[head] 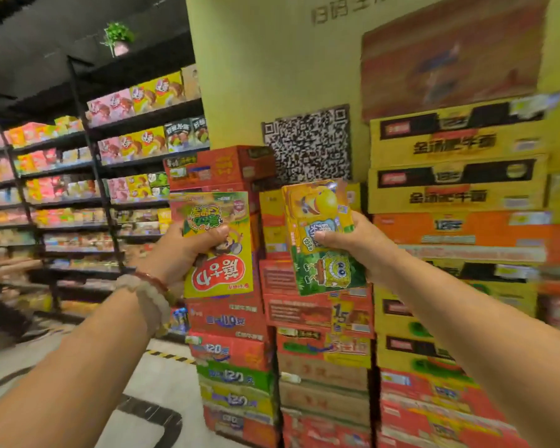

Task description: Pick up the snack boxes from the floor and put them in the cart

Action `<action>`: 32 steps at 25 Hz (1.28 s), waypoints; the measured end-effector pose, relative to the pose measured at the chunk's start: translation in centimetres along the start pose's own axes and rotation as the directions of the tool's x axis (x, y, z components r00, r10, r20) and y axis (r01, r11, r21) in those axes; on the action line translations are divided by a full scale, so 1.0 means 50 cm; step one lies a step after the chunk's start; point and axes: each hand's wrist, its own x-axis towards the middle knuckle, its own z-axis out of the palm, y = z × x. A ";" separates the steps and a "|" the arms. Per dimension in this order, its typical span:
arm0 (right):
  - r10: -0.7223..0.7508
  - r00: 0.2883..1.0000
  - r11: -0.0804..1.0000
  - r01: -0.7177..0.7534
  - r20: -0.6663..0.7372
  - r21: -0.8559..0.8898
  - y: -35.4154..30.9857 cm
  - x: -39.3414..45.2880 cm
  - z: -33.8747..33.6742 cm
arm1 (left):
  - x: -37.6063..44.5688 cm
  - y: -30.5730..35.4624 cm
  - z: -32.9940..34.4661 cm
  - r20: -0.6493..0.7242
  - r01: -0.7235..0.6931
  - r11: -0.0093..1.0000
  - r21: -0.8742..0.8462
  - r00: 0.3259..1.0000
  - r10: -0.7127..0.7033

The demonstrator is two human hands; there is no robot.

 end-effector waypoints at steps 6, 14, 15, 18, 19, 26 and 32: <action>-0.016 0.954 0.992 -0.022 -0.299 -0.123 -0.023 -0.166 -0.414 | 0.089 -0.052 0.445 0.296 0.009 0.993 -0.118 0.955 0.026; -0.053 0.736 0.981 -0.088 -0.675 -0.173 -0.056 -0.399 -0.837 | 0.100 -0.076 1.023 0.643 0.128 0.972 -0.196 0.765 0.029; -0.056 0.702 0.980 -0.097 -0.710 -0.173 -0.060 -0.429 -0.875 | 0.102 -0.079 1.092 0.671 0.140 0.969 -0.204 0.741 0.034; -0.088 0.538 0.974 -0.130 -0.839 -0.185 -0.061 -0.512 -1.011 | 0.100 -0.089 1.310 0.764 0.183 0.948 -0.259 0.640 0.085; -0.094 0.498 0.970 -0.148 -0.862 -0.192 -0.066 -0.534 -1.045 | 0.091 -0.086 1.376 0.796 0.193 0.945 -0.263 0.597 0.100; -0.168 0.198 0.970 -0.143 -0.966 -0.198 -0.076 -0.731 -1.272 | -0.015 -0.070 1.806 0.947 0.268 0.923 -0.275 0.244 0.211; -0.169 -0.034 0.966 -0.204 -0.985 -0.159 -0.062 -0.946 -1.434 | -0.199 -0.094 2.119 0.979 0.390 0.903 -0.180 -0.015 0.201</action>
